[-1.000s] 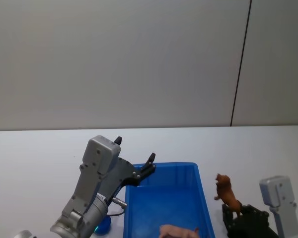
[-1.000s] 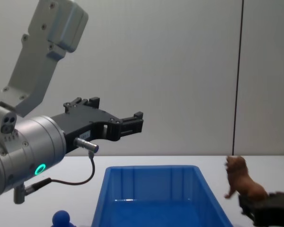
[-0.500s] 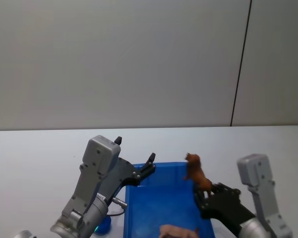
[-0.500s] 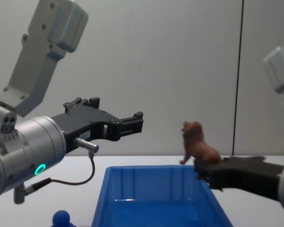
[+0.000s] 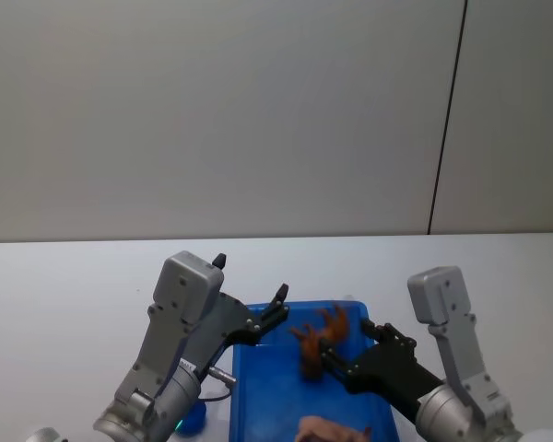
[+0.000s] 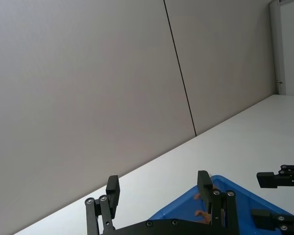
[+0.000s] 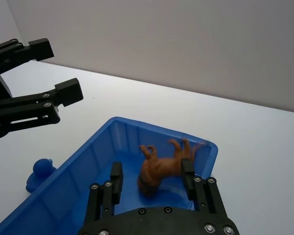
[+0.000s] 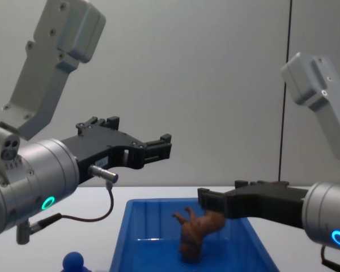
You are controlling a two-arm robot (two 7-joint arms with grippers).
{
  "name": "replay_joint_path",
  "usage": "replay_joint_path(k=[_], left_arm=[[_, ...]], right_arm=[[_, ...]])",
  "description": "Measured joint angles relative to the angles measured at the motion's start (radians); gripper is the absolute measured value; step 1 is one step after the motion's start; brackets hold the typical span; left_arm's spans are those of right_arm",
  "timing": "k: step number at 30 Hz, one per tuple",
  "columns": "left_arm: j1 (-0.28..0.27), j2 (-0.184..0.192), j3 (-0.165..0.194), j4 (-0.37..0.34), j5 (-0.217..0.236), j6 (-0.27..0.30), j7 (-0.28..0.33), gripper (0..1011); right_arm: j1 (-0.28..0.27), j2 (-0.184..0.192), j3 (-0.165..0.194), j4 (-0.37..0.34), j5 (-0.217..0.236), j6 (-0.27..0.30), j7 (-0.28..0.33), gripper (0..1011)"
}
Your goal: Pick up the two dolls from the table and place them into the box.
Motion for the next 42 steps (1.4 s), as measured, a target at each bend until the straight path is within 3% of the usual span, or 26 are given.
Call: replay_joint_path(k=[12, 28, 42], left_arm=[[0.0, 0.0, 0.0, 0.0, 0.0, 0.0, 0.0, 1001], [0.0, 0.0, 0.0, 0.0, 0.0, 0.0, 0.0, 1001], [0.007, 0.008, -0.006, -0.007, -0.005, 0.03, 0.002, 1001]], right_arm=[[-0.013, 0.008, 0.014, -0.017, 0.002, 0.0, -0.075, 1001], [-0.093, 0.055, 0.052, -0.102, 0.021, -0.024, -0.213, 1001], [-0.129, 0.077, 0.068, -0.138, 0.028, -0.035, -0.265, 1001]])
